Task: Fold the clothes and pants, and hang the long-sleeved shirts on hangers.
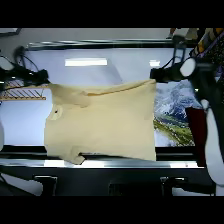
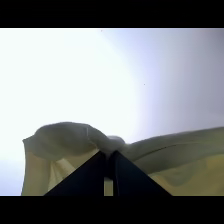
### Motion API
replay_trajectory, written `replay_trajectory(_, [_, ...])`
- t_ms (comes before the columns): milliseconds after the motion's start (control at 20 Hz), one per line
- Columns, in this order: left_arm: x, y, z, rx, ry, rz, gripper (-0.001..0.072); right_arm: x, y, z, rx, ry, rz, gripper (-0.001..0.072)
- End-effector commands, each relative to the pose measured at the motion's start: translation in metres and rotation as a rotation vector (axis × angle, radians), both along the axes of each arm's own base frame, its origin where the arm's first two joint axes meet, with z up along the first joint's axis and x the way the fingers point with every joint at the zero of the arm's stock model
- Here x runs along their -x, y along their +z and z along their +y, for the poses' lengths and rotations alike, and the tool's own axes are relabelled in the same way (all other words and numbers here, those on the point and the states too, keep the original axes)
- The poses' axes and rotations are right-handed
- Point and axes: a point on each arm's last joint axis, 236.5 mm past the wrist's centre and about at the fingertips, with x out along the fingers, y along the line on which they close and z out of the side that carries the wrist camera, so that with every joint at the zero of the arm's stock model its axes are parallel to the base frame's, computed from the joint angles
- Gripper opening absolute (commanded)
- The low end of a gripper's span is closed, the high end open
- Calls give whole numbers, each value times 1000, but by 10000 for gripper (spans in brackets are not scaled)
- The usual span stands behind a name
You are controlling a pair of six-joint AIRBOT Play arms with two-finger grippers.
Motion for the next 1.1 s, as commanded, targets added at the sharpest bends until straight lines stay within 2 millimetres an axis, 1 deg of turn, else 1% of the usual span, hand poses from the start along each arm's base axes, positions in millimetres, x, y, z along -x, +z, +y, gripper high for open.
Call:
replay_trajectory(0, [-24,-87,-29,0,-46,76,16,-35,-87,6,-27,-26,49,28])
replay_trajectory(100, [-31,-99,-37,5,-49,82,16,-39,-109,11,-60,-38,71,27])
replay_trajectory(150, [-32,-101,-40,10,-43,86,16,-40,-115,14,-80,-47,84,27])
replay_trajectory(250, [-32,-99,-43,23,-43,88,30,-38,-119,21,-127,-55,107,29])
replay_trajectory(300, [-31,-93,-41,24,-46,93,148,-36,-114,24,-173,-58,122,30])
replay_trajectory(350, [-30,-83,-37,27,-48,99,317,-34,-107,25,-216,-51,138,32])
replay_trajectory(400, [-28,-69,-30,30,-50,107,398,-32,-96,21,-261,-39,152,93])
replay_trajectory(450, [-25,-53,-21,31,-47,108,398,-29,-83,12,-301,-31,161,211])
replay_trajectory(500, [-19,-34,-9,31,-34,104,397,-22,-67,-1,-342,-26,175,296])
replay_trajectory(550, [-10,-16,4,30,-22,104,398,-12,-54,-16,-369,-17,192,369])
replay_trajectory(600, [2,1,16,29,-12,112,398,4,-43,-36,-377,-7,223,421])
replay_trajectory(650, [17,19,29,26,-9,123,397,25,-36,-56,-373,9,268,424])
replay_trajectory(750, [49,45,50,27,-3,142,398,71,-30,-89,-382,57,380,422])
replay_trajectory(800, [63,55,60,43,26,139,398,80,-24,-104,-443,10,388,422])
replay_trajectory(850, [79,61,68,55,53,143,398,92,-20,-112,-495,-10,388,422])
replay_trajectory(900, [99,63,77,66,86,157,397,110,-23,-117,-523,-7,407,422])
replay_trajectory(950, [118,62,83,83,120,173,397,128,-31,-121,-549,-46,429,422])
replay_trajectory(1050, [157,52,90,134,192,199,397,166,-54,-116,-571,-79,472,422])
